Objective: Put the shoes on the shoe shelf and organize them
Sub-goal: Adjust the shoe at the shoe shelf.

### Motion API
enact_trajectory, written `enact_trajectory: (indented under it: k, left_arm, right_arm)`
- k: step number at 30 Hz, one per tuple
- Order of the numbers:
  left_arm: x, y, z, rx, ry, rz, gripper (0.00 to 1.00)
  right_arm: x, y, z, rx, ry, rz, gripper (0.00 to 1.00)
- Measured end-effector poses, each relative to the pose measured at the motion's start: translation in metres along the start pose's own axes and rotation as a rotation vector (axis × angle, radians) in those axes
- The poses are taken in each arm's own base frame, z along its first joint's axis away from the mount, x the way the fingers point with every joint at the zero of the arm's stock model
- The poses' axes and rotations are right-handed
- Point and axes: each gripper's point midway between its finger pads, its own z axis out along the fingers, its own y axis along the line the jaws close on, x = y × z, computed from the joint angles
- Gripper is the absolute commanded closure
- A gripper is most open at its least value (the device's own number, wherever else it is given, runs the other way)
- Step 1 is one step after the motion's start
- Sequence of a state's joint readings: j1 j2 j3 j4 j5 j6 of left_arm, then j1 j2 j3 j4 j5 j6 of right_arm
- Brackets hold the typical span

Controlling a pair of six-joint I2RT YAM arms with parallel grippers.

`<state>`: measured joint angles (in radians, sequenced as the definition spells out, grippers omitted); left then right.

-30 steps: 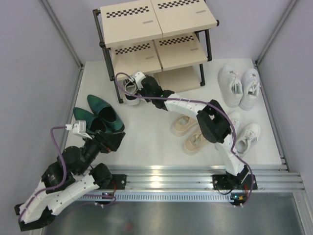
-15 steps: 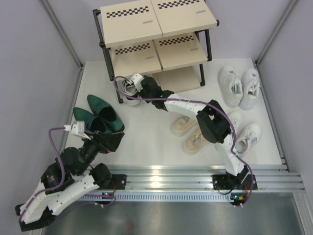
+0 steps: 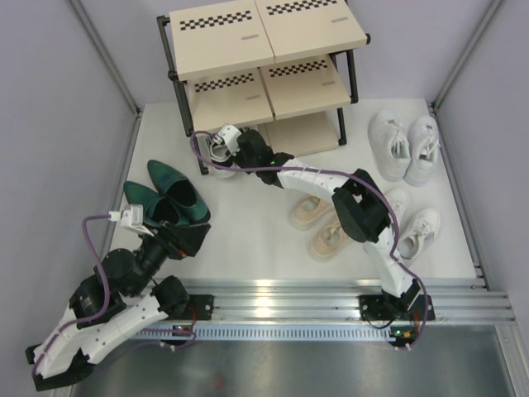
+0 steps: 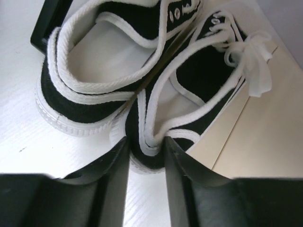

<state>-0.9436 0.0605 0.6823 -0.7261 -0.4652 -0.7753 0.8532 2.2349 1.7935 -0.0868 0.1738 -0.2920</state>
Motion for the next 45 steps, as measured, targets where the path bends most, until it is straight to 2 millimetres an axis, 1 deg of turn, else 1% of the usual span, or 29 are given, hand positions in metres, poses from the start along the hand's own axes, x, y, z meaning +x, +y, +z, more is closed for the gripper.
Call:
enact_trajectory:
  k: [1,4,8,10,15,16,19,24,25,27,28,31,33,35,38,40,41,43,45]
  left_arm:
    - [0.000,0.000,0.000,0.001,0.000,-0.001,0.04]
    - [-0.001,0.000,-0.001,0.004,-0.003,-0.006,0.03]
    - [-0.001,0.000,-0.001,0.005,-0.004,-0.008,0.04]
    - [-0.001,-0.001,-0.001,0.007,-0.005,-0.009,0.03]
    - [-0.001,-0.001,-0.002,0.008,-0.005,-0.012,0.03]
    - [-0.001,-0.001,-0.002,0.009,-0.003,-0.012,0.03]
    - [-0.001,-0.001,-0.002,0.010,-0.003,-0.012,0.03]
    - [-0.003,-0.002,-0.002,0.012,-0.006,-0.014,0.02]
    - [-0.004,-0.003,-0.002,0.012,-0.006,-0.014,0.02]
    - [-0.005,-0.005,-0.002,0.010,-0.004,-0.012,0.02]
    - [-0.005,-0.006,-0.001,0.006,0.000,-0.010,0.02]
    - [-0.001,-0.005,0.004,-0.015,0.020,0.005,0.02]
    - [0.003,-0.004,0.008,-0.033,0.039,0.017,0.02]
    - [0.008,-0.003,0.013,-0.053,0.059,0.029,0.02]
    - [0.015,-0.001,0.019,-0.079,0.086,0.048,0.02]
    - [0.018,-0.001,0.023,-0.091,0.098,0.058,0.02]
    - [0.018,-0.001,0.025,-0.095,0.100,0.062,0.02]
    - [0.020,-0.001,0.031,-0.109,0.103,0.072,0.02]
    - [0.021,-0.001,0.037,-0.124,0.107,0.083,0.02]
  right_arm:
    - [-0.002,0.000,0.000,0.000,-0.005,-0.002,0.59]
    - [-0.004,0.001,-0.003,-0.009,-0.008,-0.010,0.48]
    - [-0.003,0.005,-0.008,-0.032,-0.006,-0.017,0.39]
    - [-0.004,0.006,-0.014,-0.046,-0.007,-0.021,0.34]
    - [-0.013,0.009,-0.041,-0.079,-0.026,-0.032,0.24]
    - [-0.016,0.008,-0.049,-0.085,-0.033,-0.035,0.21]
    - [-0.026,0.006,-0.074,-0.111,-0.058,-0.046,0.15]
    - [-0.044,0.008,-0.125,-0.196,-0.116,-0.086,0.13]
    - [-0.048,0.011,-0.140,-0.233,-0.137,-0.102,0.13]
    - [-0.049,0.016,-0.163,-0.286,-0.164,-0.124,0.12]
    - [-0.049,0.018,-0.179,-0.320,-0.183,-0.131,0.13]
    - [-0.046,0.019,-0.206,-0.387,-0.218,-0.118,0.14]
    - [-0.041,0.010,-0.215,-0.407,-0.229,-0.069,0.15]
    - [-0.028,-0.010,-0.215,-0.388,-0.217,0.019,0.15]
    - [0.003,-0.036,-0.206,-0.343,-0.167,0.169,0.17]
    - [0.025,-0.044,-0.201,-0.326,-0.124,0.269,0.18]
    - [0.032,-0.046,-0.200,-0.323,-0.109,0.313,0.18]
    - [0.040,-0.050,-0.199,-0.310,-0.089,0.386,0.27]
    - [0.039,-0.057,-0.197,-0.269,-0.084,0.478,0.29]
